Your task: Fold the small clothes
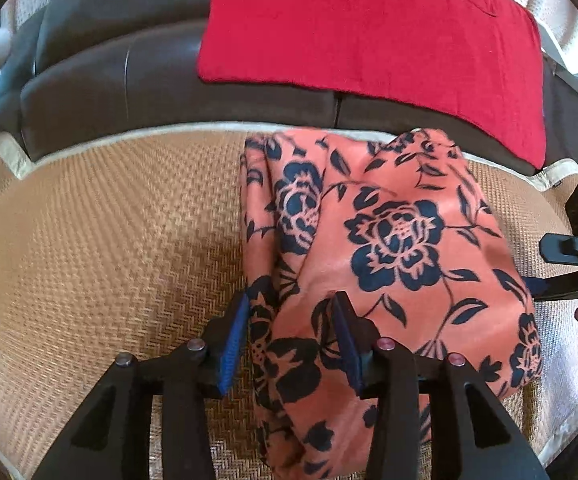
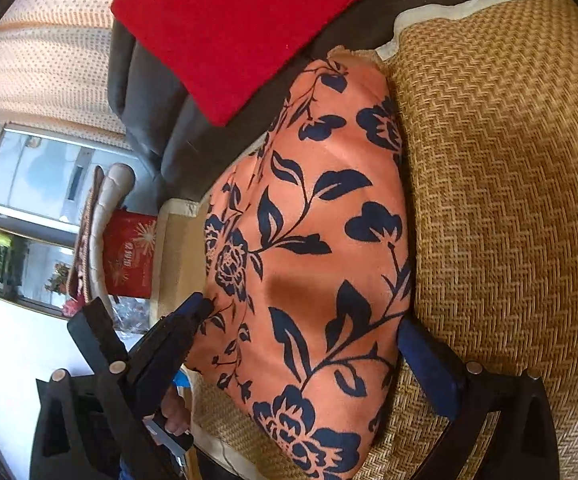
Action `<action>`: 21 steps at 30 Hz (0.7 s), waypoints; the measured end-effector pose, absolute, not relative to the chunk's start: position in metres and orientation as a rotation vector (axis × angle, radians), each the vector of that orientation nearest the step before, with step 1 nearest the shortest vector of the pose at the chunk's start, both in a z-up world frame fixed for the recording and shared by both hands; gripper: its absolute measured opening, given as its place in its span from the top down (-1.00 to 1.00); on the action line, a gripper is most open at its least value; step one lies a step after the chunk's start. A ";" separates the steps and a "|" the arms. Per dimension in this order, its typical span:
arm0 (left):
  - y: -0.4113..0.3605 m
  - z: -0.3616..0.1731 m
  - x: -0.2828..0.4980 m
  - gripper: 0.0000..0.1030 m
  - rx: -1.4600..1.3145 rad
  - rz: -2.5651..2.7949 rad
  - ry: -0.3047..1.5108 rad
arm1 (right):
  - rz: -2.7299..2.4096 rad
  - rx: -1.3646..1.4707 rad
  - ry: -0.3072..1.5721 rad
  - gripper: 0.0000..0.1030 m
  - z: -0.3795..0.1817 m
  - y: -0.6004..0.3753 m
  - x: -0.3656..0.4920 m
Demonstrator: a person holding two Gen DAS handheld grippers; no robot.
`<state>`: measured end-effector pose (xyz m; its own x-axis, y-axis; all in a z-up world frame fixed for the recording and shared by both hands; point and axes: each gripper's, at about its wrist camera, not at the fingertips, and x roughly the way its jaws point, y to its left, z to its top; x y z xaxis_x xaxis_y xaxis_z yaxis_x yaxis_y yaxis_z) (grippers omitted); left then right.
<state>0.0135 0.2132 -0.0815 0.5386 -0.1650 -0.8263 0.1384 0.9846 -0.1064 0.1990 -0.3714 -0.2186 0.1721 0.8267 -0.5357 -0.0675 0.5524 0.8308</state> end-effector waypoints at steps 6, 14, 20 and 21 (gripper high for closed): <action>0.219 -0.083 0.010 0.01 -0.066 -0.173 0.988 | 0.706 0.747 1.269 -0.99 -0.220 -0.338 0.209; 0.228 -0.073 -0.010 0.02 -0.152 -0.217 0.975 | 0.669 0.719 1.332 -0.99 -0.216 -0.328 0.184; 0.239 -0.100 -0.017 0.32 -0.221 -0.254 1.042 | 0.633 0.507 1.350 -0.39 -0.215 -0.288 0.178; 0.238 -0.099 -0.018 0.38 -0.212 -0.254 1.043 | 0.595 0.436 1.348 0.30 -0.211 -0.282 0.176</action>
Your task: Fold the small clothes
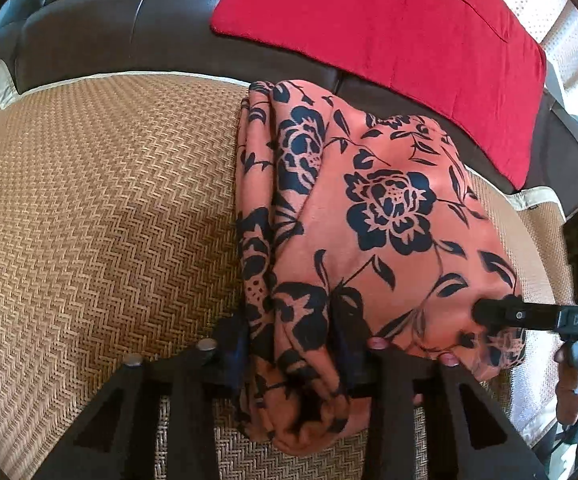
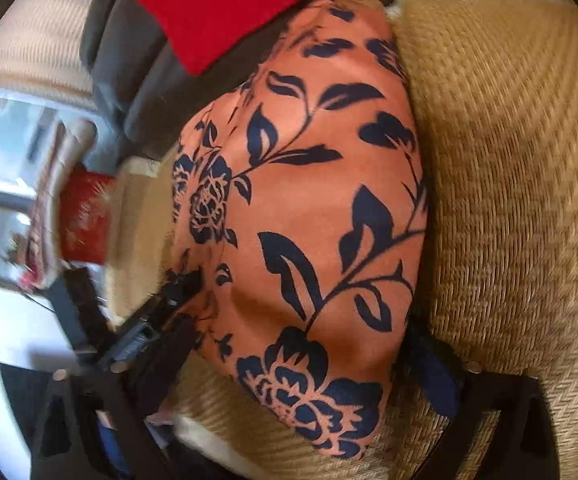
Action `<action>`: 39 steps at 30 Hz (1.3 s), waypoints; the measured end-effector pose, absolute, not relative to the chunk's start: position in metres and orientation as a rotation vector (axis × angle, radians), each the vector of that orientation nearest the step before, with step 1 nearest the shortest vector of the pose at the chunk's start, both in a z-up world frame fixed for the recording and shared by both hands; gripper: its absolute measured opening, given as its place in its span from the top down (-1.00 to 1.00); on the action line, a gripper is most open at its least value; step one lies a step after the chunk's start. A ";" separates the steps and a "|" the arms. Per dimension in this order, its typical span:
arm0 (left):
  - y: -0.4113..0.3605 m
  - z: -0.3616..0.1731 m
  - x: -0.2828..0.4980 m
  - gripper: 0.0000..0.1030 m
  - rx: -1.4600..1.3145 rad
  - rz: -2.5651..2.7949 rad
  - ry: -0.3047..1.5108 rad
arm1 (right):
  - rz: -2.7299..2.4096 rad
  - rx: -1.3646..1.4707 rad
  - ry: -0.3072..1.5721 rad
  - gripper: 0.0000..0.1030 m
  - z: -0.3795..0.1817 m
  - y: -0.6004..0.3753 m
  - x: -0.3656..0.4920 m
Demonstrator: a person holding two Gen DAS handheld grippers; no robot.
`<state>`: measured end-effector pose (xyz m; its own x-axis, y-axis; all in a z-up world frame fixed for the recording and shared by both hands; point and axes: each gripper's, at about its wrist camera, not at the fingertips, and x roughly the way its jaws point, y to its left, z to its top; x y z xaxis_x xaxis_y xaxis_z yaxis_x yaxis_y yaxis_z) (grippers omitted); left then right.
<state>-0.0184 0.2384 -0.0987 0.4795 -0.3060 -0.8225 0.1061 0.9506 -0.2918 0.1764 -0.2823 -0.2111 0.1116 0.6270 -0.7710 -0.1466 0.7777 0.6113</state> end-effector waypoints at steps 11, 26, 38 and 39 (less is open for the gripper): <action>0.247 -0.058 -0.024 0.29 -0.173 -0.262 0.957 | 0.632 0.531 1.175 -0.64 -0.179 -0.298 0.178; 0.279 -0.088 0.055 0.66 -0.489 -0.354 1.092 | 0.523 0.371 1.228 -0.01 -0.206 -0.247 0.277; 0.262 -0.082 -0.034 0.32 -0.294 -0.400 1.111 | 0.651 0.559 1.298 -0.70 -0.214 -0.223 0.237; 0.261 -0.080 -0.034 0.43 -0.297 -0.383 1.105 | 0.661 0.499 1.315 -0.18 -0.210 -0.210 0.237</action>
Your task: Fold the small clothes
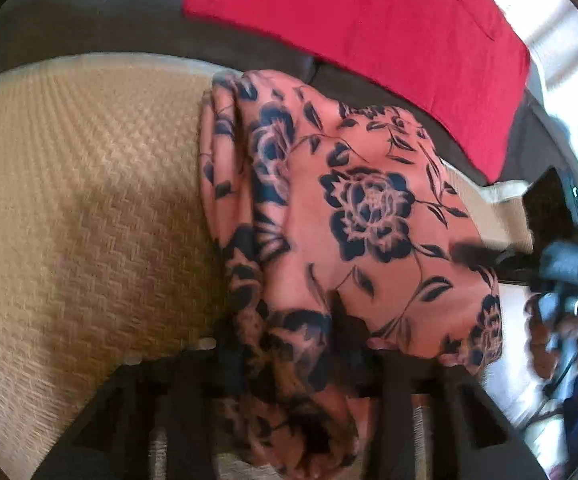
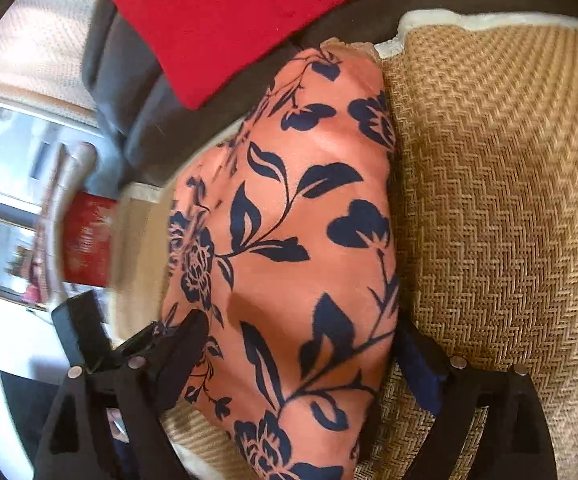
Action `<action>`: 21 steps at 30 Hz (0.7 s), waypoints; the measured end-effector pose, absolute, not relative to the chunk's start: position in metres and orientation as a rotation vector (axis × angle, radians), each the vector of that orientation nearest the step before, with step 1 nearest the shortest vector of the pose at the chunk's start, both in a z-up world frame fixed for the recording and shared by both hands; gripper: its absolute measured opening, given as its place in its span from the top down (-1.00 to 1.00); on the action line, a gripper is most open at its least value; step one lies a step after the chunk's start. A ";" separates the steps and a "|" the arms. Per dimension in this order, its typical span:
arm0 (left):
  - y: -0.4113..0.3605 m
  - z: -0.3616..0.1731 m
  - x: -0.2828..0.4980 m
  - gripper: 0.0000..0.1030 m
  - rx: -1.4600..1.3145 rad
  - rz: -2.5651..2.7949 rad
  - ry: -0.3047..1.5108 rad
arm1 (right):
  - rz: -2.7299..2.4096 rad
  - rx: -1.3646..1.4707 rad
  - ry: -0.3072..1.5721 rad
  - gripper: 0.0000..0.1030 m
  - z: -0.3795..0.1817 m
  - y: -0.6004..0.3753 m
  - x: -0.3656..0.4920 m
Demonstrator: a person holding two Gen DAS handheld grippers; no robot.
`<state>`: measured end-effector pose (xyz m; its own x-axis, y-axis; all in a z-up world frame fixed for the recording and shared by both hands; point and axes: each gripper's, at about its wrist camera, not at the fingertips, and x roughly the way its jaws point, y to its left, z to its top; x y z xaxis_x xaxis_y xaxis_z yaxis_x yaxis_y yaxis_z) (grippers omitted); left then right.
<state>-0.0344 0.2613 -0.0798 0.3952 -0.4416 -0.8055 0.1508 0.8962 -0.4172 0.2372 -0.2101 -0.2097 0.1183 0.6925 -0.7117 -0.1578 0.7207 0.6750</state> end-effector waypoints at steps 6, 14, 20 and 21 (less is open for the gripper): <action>0.250 -0.049 -0.060 0.49 -0.334 -0.444 0.986 | 0.617 0.373 1.163 0.31 -0.149 -0.213 0.225; 0.253 -0.082 -0.071 -0.44 -0.410 -0.353 1.035 | 0.610 0.528 1.226 -0.54 -0.203 -0.239 0.222; 0.236 -0.073 -0.063 0.51 -0.320 -0.379 1.073 | 0.612 0.281 1.247 0.10 -0.194 -0.187 0.228; 0.236 -0.065 -0.064 0.55 -0.326 -0.383 1.053 | 0.618 0.206 1.228 0.20 -0.181 -0.176 0.226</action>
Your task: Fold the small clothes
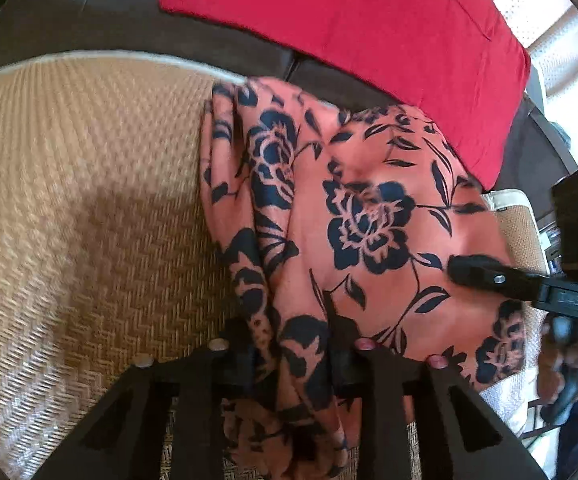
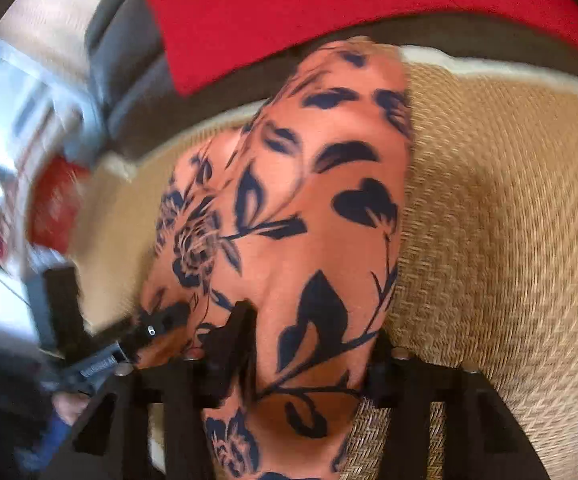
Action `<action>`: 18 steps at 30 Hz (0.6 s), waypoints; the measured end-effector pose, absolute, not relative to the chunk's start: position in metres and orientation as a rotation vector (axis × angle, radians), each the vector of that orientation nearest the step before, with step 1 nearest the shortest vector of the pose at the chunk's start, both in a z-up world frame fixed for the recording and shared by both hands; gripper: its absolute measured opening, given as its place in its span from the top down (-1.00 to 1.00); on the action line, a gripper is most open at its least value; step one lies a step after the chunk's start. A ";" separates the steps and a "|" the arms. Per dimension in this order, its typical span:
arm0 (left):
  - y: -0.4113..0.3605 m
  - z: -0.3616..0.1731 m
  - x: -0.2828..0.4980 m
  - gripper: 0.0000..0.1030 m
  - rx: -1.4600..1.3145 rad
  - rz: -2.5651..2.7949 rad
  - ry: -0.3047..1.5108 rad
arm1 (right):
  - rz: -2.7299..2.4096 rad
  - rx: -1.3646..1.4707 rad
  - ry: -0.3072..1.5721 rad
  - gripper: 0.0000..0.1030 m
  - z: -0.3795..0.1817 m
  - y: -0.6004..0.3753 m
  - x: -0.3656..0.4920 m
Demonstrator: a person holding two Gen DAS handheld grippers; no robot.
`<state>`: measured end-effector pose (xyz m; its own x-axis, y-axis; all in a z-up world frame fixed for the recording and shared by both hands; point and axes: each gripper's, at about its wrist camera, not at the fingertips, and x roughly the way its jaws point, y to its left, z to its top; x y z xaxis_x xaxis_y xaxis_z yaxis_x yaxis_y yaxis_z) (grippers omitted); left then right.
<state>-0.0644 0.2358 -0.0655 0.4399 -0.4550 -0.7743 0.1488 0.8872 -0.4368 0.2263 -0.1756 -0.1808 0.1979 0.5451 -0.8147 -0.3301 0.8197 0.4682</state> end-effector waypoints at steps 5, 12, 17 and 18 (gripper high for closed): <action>0.217 -0.010 -0.075 0.56 -0.334 -0.452 0.911 | 0.617 0.202 1.043 0.26 -0.103 -0.187 0.225; 0.129 -0.023 -0.051 0.17 -0.168 -0.488 1.019 | 0.443 0.464 1.086 -0.40 -0.153 -0.307 0.242; 0.138 -0.031 -0.076 0.17 -0.168 -0.434 1.015 | 0.225 0.584 1.058 -0.55 -0.185 -0.361 0.214; 0.143 -0.025 -0.083 0.17 -0.166 -0.436 1.003 | 0.219 0.588 1.024 -0.55 -0.178 -0.362 0.206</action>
<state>-0.0835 0.1434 -0.0251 0.4601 -0.4273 -0.7783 0.2774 0.9019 -0.3311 0.2065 -0.3617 -0.1777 0.5143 0.4367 -0.7381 0.0961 0.8259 0.5556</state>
